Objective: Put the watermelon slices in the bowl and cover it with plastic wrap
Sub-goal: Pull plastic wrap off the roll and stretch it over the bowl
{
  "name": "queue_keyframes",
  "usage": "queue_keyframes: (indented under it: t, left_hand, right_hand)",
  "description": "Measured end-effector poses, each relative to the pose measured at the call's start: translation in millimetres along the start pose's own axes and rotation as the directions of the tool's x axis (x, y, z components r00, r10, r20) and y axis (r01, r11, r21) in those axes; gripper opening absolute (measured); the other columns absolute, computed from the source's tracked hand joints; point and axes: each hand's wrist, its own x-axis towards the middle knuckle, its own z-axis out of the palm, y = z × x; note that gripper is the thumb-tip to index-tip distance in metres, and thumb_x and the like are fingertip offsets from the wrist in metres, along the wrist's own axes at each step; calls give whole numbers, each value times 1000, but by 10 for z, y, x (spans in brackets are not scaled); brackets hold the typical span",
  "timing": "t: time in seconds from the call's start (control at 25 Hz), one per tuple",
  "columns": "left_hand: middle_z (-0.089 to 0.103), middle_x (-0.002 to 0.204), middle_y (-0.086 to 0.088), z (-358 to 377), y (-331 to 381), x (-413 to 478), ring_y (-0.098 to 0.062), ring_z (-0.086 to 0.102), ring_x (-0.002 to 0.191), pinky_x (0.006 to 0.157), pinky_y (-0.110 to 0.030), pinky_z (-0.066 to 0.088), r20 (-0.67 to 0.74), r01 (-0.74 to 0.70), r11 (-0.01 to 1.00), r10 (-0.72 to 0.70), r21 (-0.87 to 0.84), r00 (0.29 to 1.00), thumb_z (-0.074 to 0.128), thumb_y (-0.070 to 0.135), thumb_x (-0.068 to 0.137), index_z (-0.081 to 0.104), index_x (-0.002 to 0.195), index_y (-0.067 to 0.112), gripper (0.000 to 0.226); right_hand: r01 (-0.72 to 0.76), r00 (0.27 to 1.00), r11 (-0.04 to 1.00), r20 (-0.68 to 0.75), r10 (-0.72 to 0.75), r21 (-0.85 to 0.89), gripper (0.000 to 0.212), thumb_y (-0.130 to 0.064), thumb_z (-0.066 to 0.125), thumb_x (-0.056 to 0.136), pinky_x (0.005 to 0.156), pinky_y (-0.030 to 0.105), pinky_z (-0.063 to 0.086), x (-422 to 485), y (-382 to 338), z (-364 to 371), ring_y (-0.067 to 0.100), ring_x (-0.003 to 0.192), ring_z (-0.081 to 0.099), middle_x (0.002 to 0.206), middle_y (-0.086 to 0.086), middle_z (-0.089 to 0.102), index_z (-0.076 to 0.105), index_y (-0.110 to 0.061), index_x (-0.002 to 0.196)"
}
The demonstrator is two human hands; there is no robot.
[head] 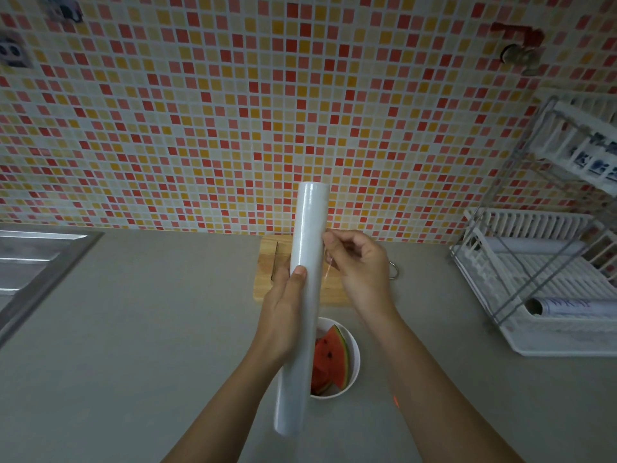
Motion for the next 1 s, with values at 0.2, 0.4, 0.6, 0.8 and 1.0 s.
queue_keyframes:
  t: [0.2,0.4,0.6,0.8,1.0]
  left_hand:
    - [64,77,17,84,90,-100,11,61,71,52,-3,42,-88,-50,991,61,124,994,33,37,100,43,88,54,23]
    - [58,81,13,131,107,-118,10,58,74,57,-7,43,-115,-78,980,100,181,988,32,38,100,40,85,54,23]
    - [58,82,10,161,92,-149,-5,60,72,59,-25,52,-125,-122,950,164,287,979,27,51,91,38,86,55,13]
    - [59,82,7,267,87,-181,-8,61,72,63,-37,55,-107,-141,921,192,363,976,26,53,91,35,88,56,10]
    - [60,79,6,282,61,-174,-5,59,71,62,-35,52,-133,-139,925,196,353,972,27,53,90,42,90,41,19]
  right_hand:
    - [84,981,958,-144,-127,-274,10,-30,54,92,68,13,48,-83,-22,88,1,76,61,83,-12,65,58,-31,82]
    - [205,965,951,-113,-236,-232,7,-27,64,87,70,10,49,-57,-129,66,-4,81,64,87,-19,67,65,-27,93]
    - [173,966,938,-133,-221,-300,7,-26,56,92,67,6,45,-21,-101,19,-6,78,60,81,-15,64,60,-24,87]
    - [-77,966,992,-237,99,99,16,-26,47,96,74,24,53,-47,-28,52,8,85,65,86,-5,66,57,-26,84]
    - [9,988,1000,-155,-9,-1,14,-40,62,85,79,27,56,-26,-93,-69,8,93,66,97,-8,68,60,-32,96]
